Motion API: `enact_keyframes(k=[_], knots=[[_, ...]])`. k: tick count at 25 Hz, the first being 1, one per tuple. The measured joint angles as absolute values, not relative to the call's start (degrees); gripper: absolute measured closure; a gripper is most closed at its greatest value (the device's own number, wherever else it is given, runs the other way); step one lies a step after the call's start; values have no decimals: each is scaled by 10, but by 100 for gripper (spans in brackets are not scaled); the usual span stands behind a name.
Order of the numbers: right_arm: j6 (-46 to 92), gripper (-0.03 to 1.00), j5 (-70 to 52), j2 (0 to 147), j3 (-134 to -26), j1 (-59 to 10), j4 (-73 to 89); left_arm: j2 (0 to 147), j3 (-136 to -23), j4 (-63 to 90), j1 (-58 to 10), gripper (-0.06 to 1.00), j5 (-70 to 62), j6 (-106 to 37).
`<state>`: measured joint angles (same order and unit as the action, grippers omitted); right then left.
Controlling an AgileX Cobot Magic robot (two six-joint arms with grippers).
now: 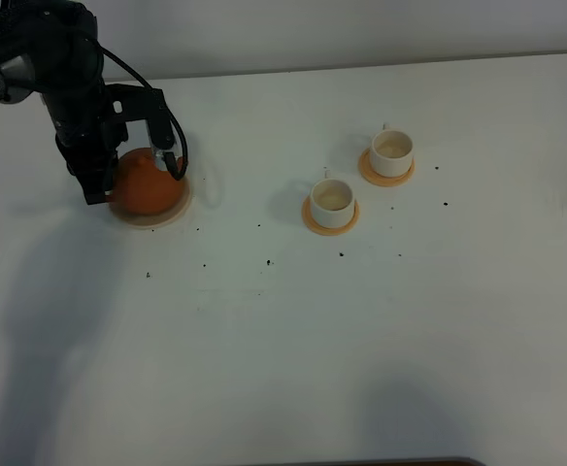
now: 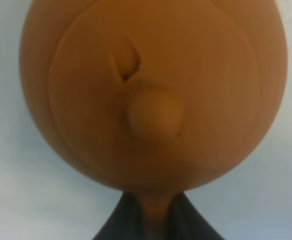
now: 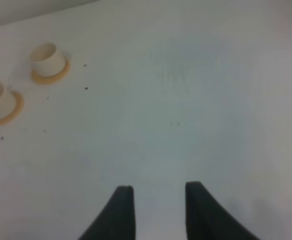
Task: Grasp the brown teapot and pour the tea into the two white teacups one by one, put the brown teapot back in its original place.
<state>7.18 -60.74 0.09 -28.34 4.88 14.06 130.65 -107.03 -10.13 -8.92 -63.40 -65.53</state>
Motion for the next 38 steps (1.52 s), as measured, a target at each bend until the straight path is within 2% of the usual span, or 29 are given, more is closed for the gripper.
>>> enact_keyframes(k=[13,22,34,38], knots=[[72,73,-607,1,-283,49,141,1306,-1099,-81,-82,83,-650,-655],[72,73,-607,1,-283,49,141,1305,-1111,-39,-87,83,-614,-654],[72,73,-607,1,-283,49,141,1310,-1122,-22,-175,83,-511,-608],[72,73,-607,1,-283,49,141,1348,-1157,-36,-203,83,-492,-577]])
